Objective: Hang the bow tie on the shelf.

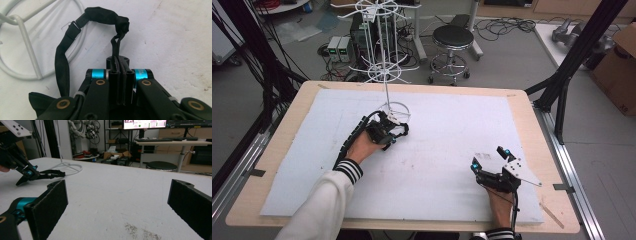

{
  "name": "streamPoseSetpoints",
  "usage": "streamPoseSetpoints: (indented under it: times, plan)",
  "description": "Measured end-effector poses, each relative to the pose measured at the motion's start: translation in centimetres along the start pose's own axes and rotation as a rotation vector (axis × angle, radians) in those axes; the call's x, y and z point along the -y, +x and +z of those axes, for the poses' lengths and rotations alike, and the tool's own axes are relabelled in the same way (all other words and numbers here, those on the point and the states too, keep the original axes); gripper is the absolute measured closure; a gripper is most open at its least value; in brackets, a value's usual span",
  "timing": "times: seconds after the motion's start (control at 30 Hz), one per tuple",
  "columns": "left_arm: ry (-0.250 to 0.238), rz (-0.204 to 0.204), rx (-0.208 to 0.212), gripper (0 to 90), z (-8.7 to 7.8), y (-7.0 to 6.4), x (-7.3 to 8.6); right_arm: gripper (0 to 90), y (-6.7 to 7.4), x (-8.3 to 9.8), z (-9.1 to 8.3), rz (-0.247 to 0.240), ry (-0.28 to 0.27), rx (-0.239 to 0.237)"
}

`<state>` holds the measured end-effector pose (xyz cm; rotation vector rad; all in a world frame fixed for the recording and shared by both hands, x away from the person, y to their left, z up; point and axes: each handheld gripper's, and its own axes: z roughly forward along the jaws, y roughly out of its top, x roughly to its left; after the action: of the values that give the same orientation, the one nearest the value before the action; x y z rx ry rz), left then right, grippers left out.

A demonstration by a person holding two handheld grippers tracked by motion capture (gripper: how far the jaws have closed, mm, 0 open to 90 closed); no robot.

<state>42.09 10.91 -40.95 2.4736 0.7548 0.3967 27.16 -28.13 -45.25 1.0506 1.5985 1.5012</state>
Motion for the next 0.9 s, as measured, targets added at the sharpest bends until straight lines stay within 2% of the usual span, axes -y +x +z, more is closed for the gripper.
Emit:
streamPoseSetpoints:
  times: [0.2, 0.33, 0.6, 0.7, 0.83, 0.9]
  plan:
    - [-0.061, -0.008, 0.006, 87.1, -1.5, 0.1, 0.1, 1.8, 0.0, 0.0, 0.0, -0.001, 0.0, 0.001]
    - [-0.113, -0.018, -0.005, 87.1, -2.7, 0.0, 0.1, 1.9, 0.0, 0.0, 0.0, -0.002, 0.0, 0.002]
    - [-0.166, -0.014, 0.002, 87.1, -4.4, 0.1, 0.2, 1.9, 0.0, 0.0, 0.0, -0.003, 0.0, 0.002]
    - [-0.187, -0.025, 0.0, 87.1, -5.3, 0.1, 0.4, 1.8, 0.0, 0.0, 0.0, -0.004, 0.0, 0.002]
    - [-0.247, -0.045, -0.016, 87.2, -6.5, 0.4, 0.9, 1.8, 0.0, 0.0, 0.0, -0.003, 0.0, 0.003]
    - [-0.256, -0.048, -0.022, 87.2, -7.1, 0.7, 1.2, 1.8, 0.0, 0.0, 0.0, -0.005, -0.001, 0.003]
